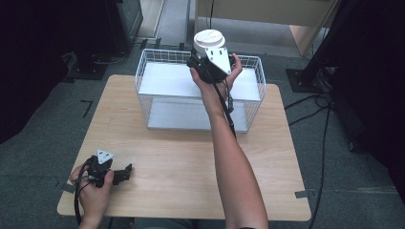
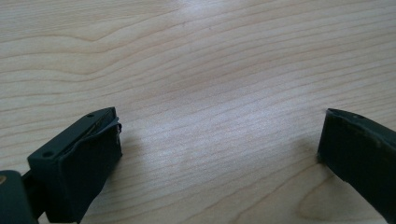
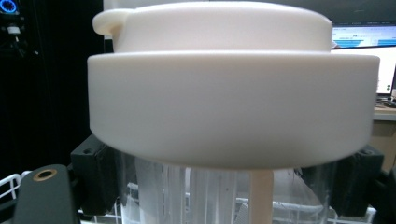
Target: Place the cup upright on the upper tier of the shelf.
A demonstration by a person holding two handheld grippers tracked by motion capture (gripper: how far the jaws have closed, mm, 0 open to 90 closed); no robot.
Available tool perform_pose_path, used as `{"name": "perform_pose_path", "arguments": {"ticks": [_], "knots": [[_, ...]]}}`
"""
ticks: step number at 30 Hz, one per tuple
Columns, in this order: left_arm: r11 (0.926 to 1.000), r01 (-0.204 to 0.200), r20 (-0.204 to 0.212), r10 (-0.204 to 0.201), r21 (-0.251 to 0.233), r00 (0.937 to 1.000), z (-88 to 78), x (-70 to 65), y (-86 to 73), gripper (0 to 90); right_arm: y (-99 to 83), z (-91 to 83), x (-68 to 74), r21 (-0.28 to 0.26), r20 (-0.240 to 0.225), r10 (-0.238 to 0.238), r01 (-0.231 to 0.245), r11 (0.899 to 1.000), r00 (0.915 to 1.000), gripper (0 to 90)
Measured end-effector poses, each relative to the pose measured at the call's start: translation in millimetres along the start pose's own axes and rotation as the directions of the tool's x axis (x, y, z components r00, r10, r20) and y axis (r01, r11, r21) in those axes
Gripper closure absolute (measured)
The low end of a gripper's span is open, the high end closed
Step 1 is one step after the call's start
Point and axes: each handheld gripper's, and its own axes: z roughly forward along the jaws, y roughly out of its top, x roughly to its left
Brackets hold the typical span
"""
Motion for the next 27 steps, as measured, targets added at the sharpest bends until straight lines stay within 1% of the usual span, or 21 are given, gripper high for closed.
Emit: {"name": "perform_pose_path", "arguments": {"ticks": [3,5,7,9,10,12,13,14,15,16,17,19,20,22,23,27], "knots": [[1.0000,0.000,0.001,0.000,0.000,1.0000,-0.1,0.2,0.0,0.0,-2.5,2.5,0.2,-0.015,0.003,0.008,-0.008,1.000,1.0000,15.9],[1.0000,0.001,0.001,-0.001,0.000,1.0000,-0.1,0.2,0.0,0.0,-6.0,3.9,1.0,-0.038,0.000,0.011,-0.011,0.999,0.9999,15.9],[1.0000,0.000,0.000,0.000,0.000,1.0000,0.0,0.0,0.0,0.0,-6.2,3.9,1.2,-0.030,-0.004,0.017,-0.017,0.999,0.9998,15.9],[1.0000,0.000,0.000,0.000,0.000,1.0000,0.0,0.0,0.0,0.0,-5.6,4.1,0.1,-0.025,-0.012,0.014,-0.014,1.000,0.9998,15.9],[1.0000,0.000,0.000,0.000,0.000,1.0000,-0.1,0.1,0.0,0.0,-4.9,3.5,-0.6,-0.008,-0.021,0.018,-0.019,1.000,0.9996,15.8],[1.0000,0.002,0.002,-0.002,-0.004,1.0000,0.0,0.5,-0.1,0.0,-3.8,2.8,-3.5,0.038,-0.044,-0.011,0.013,0.999,0.9990,14.8],[0.9999,0.007,0.006,-0.007,-0.007,1.0000,-0.1,0.8,-0.2,0.0,-4.1,1.2,-6.1,0.059,-0.060,-0.028,0.032,0.998,0.9978,12.2],[1.0000,0.007,0.006,-0.007,-0.007,1.0000,-0.1,1.0,-0.3,0.0,-3.8,0.9,-7.8,0.065,-0.071,-0.031,0.035,0.997,0.9970,7.1],[0.9999,0.007,0.006,-0.007,-0.009,1.0000,-0.1,1.1,-0.3,0.0,-3.6,0.8,-9.2,0.087,-0.079,-0.027,0.034,0.996,0.9965,0.9],[0.9999,0.007,0.006,-0.007,-0.009,1.0000,-0.1,1.1,-0.3,0.0,-3.8,0.7,-10.3,0.106,-0.074,-0.032,0.039,0.994,0.9968,0.0],[0.9999,0.007,0.006,-0.007,-0.009,1.0000,-0.1,1.1,-0.3,0.0,-3.8,0.7,-10.3,0.106,-0.074,-0.032,0.039,0.994,0.9968,0.0],[1.0000,0.004,0.003,-0.004,-0.007,1.0000,0.1,0.6,-0.2,0.0,-5.0,-1.1,-11.6,0.125,-0.059,-0.074,0.081,0.989,0.9955,0.0],[1.0000,0.002,0.002,-0.002,-0.006,1.0000,0.1,0.5,-0.2,0.0,-4.8,-2.1,-12.2,0.131,-0.070,-0.069,0.078,0.988,0.9951,0.0],[1.0000,0.002,0.001,-0.002,-0.005,1.0000,0.1,0.5,-0.1,0.0,-4.6,-3.4,-12.5,0.129,-0.071,-0.070,0.078,0.989,0.9950,0.0],[1.0000,0.002,0.002,-0.002,-0.006,1.0000,0.1,0.5,-0.1,0.0,-3.7,-6.7,-13.4,0.127,-0.082,-0.058,0.068,0.990,0.9949,0.0],[1.0000,0.001,0.000,-0.001,-0.003,1.0000,0.1,0.2,-0.1,0.0,-3.1,-11.7,-15.3,0.126,-0.093,-0.043,0.055,0.991,0.9947,0.0]]}}
